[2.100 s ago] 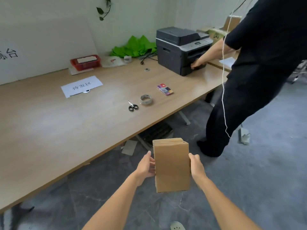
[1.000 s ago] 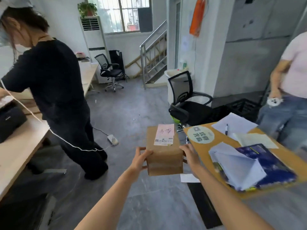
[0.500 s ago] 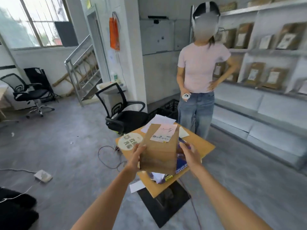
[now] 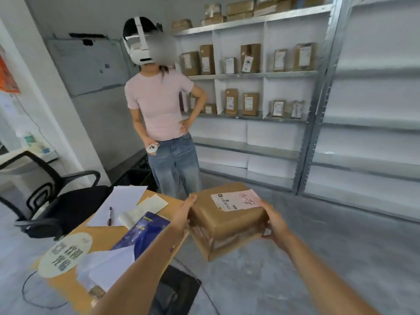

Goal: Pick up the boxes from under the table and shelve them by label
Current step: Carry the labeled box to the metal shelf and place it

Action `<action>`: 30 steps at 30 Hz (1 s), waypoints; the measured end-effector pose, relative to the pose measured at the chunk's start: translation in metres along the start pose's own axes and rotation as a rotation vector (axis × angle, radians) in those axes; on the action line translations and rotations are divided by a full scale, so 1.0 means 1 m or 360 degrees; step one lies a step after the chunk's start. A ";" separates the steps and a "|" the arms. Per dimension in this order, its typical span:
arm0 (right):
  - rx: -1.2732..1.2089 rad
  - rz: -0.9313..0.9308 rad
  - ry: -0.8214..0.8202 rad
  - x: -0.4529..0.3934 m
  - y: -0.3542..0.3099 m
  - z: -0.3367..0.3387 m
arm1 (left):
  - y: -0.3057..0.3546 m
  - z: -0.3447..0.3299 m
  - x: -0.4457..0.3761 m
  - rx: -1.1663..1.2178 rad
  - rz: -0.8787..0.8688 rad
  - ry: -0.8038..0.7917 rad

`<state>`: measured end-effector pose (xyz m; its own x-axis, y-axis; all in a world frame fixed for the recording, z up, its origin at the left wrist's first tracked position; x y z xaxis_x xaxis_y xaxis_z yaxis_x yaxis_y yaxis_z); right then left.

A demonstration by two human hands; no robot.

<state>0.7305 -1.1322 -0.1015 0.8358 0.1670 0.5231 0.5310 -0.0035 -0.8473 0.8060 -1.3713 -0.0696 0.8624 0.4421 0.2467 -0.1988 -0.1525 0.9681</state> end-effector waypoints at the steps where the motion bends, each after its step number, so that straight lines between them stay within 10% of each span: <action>1: -0.0051 -0.0018 0.0055 -0.006 -0.002 0.015 | 0.001 -0.021 -0.012 -0.0024 -0.0008 -0.0023; 15: -0.0425 0.0177 0.1022 -0.122 -0.097 0.181 | 0.026 -0.290 -0.138 -0.0312 -0.0377 -0.1123; 30: -0.0312 0.0047 0.0892 -0.169 -0.134 0.324 | 0.049 -0.459 -0.231 -0.0383 -0.0362 -0.1389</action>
<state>0.4725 -0.8407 -0.1057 0.7687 -0.3818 0.5131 0.4775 -0.1911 -0.8576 0.3832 -1.0755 -0.0595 0.9177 -0.3966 0.0247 0.0106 0.0864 0.9962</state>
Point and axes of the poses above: each hand's wrist, its own x-axis away from the middle knuckle, its own z-axis out of the back of the hand, y = z × x, the point moved 2 cm from there along -x, towards the middle knuckle, and after that the axes turned 7 degrees about -z, right-handed, at the moved point
